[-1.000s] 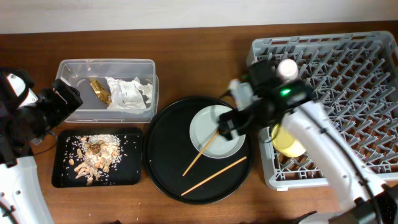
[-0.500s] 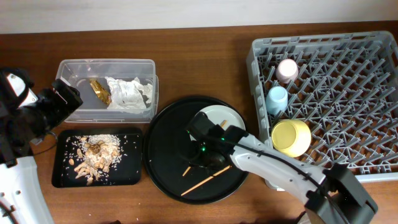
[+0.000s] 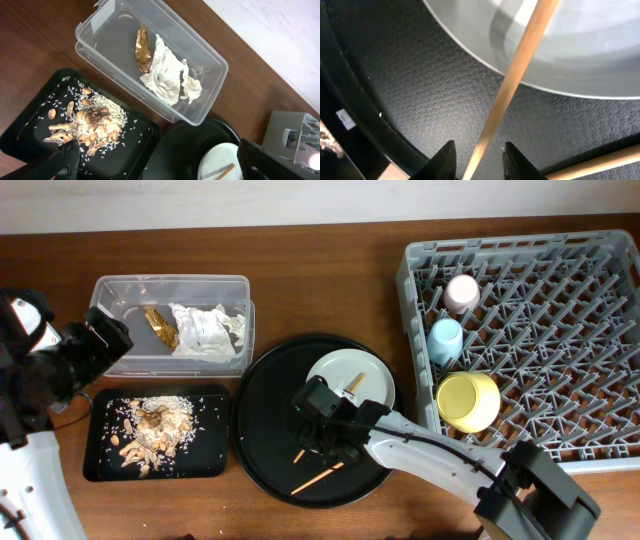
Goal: Sort waste into correct bins and load items into the dishwasher rack
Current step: 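Move the right gripper to a chopstick on the round tray, then grasp the chopstick and place it upright in the rack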
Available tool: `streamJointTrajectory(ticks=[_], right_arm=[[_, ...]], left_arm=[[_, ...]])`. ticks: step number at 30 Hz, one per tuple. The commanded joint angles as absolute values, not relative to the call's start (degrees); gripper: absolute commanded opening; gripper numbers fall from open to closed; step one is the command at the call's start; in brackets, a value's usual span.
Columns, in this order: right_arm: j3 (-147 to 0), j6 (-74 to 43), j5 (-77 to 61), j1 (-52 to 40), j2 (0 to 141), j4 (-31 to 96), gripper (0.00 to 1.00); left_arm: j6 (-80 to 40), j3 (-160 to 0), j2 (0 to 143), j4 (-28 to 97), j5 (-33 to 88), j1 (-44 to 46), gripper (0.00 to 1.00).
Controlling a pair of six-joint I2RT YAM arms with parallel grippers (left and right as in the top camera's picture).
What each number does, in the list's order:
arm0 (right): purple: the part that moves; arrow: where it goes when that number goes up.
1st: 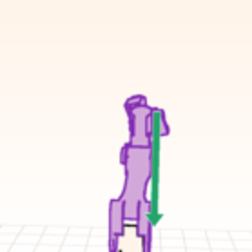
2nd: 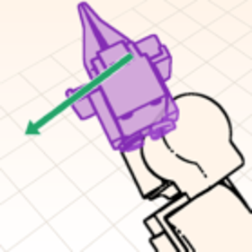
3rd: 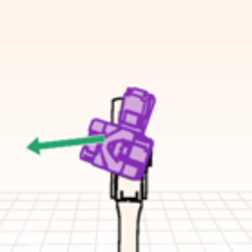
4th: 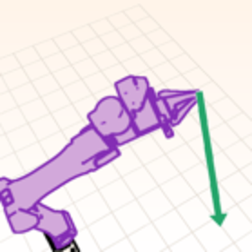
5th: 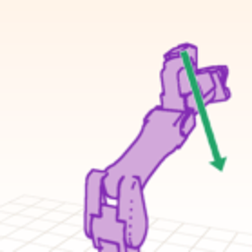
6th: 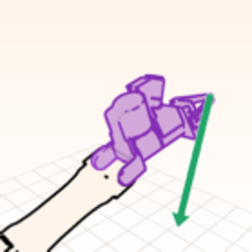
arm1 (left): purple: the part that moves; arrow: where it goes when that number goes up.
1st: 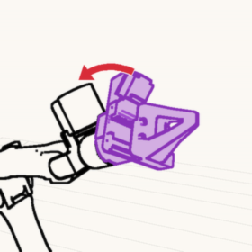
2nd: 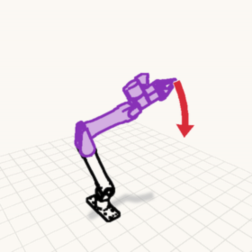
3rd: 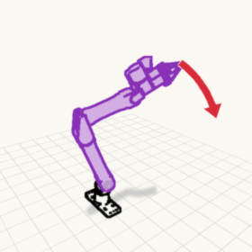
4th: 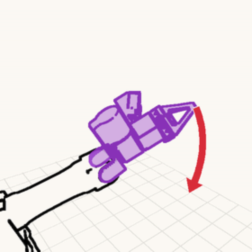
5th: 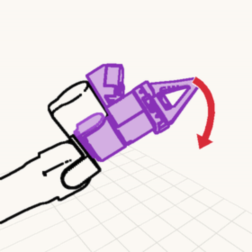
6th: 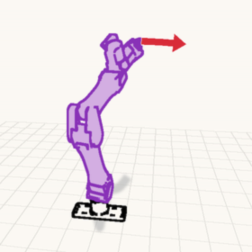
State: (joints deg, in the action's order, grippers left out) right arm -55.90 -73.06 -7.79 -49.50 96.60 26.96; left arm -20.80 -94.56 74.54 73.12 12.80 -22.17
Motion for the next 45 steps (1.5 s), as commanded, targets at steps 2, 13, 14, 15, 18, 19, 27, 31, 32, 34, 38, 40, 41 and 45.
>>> streamJointTrajectory(ticks=[2, 13, 14, 15, 18, 19, 27, 31, 32, 34, 38, 40, 41, 45], right_arm=[[-54.9, -75.9, -5.2, -50.0, 97.0, 27.1, 0.32], [-54.6, -77.0, -9.5, -49.8, 99.4, 24.1, 0.04], [-54.8, -77.0, -10.4, -49.8, 99.4, 24.0, 0.04], [-55.0, -77.0, -10.6, -49.8, 99.4, 24.0, 0.04], [-56.2, -76.7, -13.6, -49.5, 98.3, 24.0, 0.04], [-56.6, -76.3, -13.6, -49.1, 97.4, 24.5, 0.04], [-57.3, -40.6, -13.5, -35.7, 75.5, 34.8, 0.04], [-57.3, -19.5, -4.9, -16.6, 61.8, 44.1, 0.04], [-57.3, -13.8, -0.5, -11.0, 59.7, 45.3, 0.04], [-57.3, 0.2, 6.7, -1.1, 58.5, 45.5, 0.04], [-57.3, 8.7, 8.2, 11.1, 64.1, 42.2, 0.04], [-57.3, 11.7, 8.1, 13.7, 69.3, 38.3, 0.04], [-57.3, 13.7, 8.0, 14.4, 72.5, 36.4, 0.04], [-57.3, 22.5, 8.0, 14.7, 84.4, 30.1, 0.04]], left_arm=[[-21.0, -94.8, 74.5, 73.2, 12.6, -22.4, 0.99], [-21.0, -94.8, 74.5, 73.2, 12.6, -22.4, 0.99], [-21.0, -94.8, 74.5, 73.2, 12.6, -22.4, 0.99], [-21.0, -94.8, 74.5, 73.2, 12.6, -22.4, 0.99], [-21.0, -94.8, 74.5, 73.2, 12.6, -22.4, 0.99], [-21.0, -94.8, 74.5, 73.2, 12.6, -22.4, 0.99], [-21.0, -94.8, 74.5, 73.2, 12.6, -22.4, 0.99], [-21.0, -94.8, 74.5, 73.2, 12.6, -22.4, 0.99], [-21.0, -94.8, 74.5, 73.2, 12.6, -22.4, 0.99], [-21.0, -94.8, 74.5, 73.2, 12.6, -22.4, 0.99], [-21.0, -94.8, 74.5, 73.2, 12.6, -22.4, 0.99], [-21.0, -94.8, 74.5, 73.2, 12.6, -22.4, 0.99], [-21.0, -94.8, 74.5, 73.2, 12.6, -22.4, 0.99], [-21.0, -94.8, 74.5, 73.2, 12.6, -22.4, 1.0]])
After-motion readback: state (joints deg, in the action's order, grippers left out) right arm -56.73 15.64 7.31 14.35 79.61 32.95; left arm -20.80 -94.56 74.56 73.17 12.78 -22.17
